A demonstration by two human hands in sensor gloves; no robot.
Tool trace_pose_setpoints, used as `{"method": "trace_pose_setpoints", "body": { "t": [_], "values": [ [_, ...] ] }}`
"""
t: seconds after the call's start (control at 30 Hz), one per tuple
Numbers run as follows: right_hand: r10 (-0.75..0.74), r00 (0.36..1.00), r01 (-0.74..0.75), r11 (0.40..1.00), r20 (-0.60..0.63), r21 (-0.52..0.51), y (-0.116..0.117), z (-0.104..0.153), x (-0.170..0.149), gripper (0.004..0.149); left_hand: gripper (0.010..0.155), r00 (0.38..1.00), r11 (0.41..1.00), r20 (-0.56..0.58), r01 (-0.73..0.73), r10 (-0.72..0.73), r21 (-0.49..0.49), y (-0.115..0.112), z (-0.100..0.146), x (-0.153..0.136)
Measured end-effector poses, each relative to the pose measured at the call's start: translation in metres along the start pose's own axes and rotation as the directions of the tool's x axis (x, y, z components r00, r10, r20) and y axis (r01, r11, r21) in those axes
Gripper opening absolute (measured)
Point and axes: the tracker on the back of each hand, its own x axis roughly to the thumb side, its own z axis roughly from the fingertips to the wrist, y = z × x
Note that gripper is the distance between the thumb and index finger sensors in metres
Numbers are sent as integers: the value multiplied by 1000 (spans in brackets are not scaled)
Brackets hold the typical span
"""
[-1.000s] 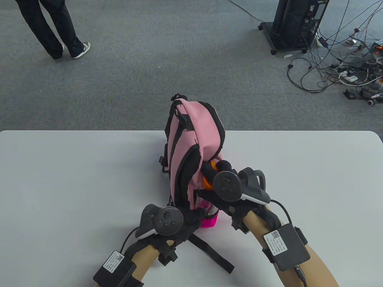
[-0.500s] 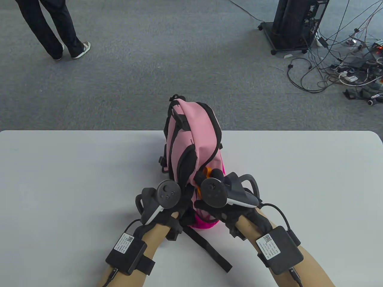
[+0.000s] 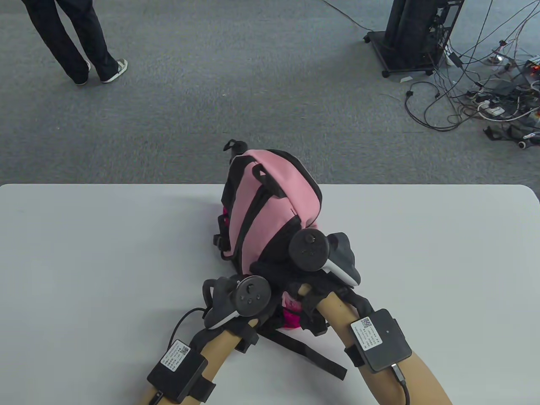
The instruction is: Pack school bag
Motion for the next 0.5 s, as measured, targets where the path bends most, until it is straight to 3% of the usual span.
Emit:
{"method": "trace_pose_setpoints", "body": {
  "t": [0.1,0.13,0.17,0.23,0.3,0.37,0.47,0.5],
  "values": [
    [6,999,-8,999,43,46,-2,-4,1,64,65,993,993,20,-113,114,-27,-13,3,-5],
    [43,998,-45,998,35,33,-3,-5,1,56,64,997,996,-21,-78,77,-42,-12,7,-3],
    [127,989,-130,991,75,33,-5,-7,-2,53,63,1000,1000,-21,1,-1,-27,-6,14,-1],
    [159,979,-166,985,128,49,-6,-8,-8,51,57,999,999,-16,35,-35,30,8,21,-4],
    [189,962,-203,978,195,56,-7,-7,-14,49,43,999,996,-16,-28,29,81,38,31,-17],
    [238,933,-260,964,270,48,-11,-8,-21,49,43,999,993,-14,-49,51,106,85,44,-29],
    [251,928,-268,963,276,25,-16,-12,-37,47,50,993,905,-99,106,-71,413,154,62,-51],
    [234,934,-248,968,271,18,-17,-13,-44,46,59,992,901,-109,108,-68,420,164,64,-56]
  ]
}}
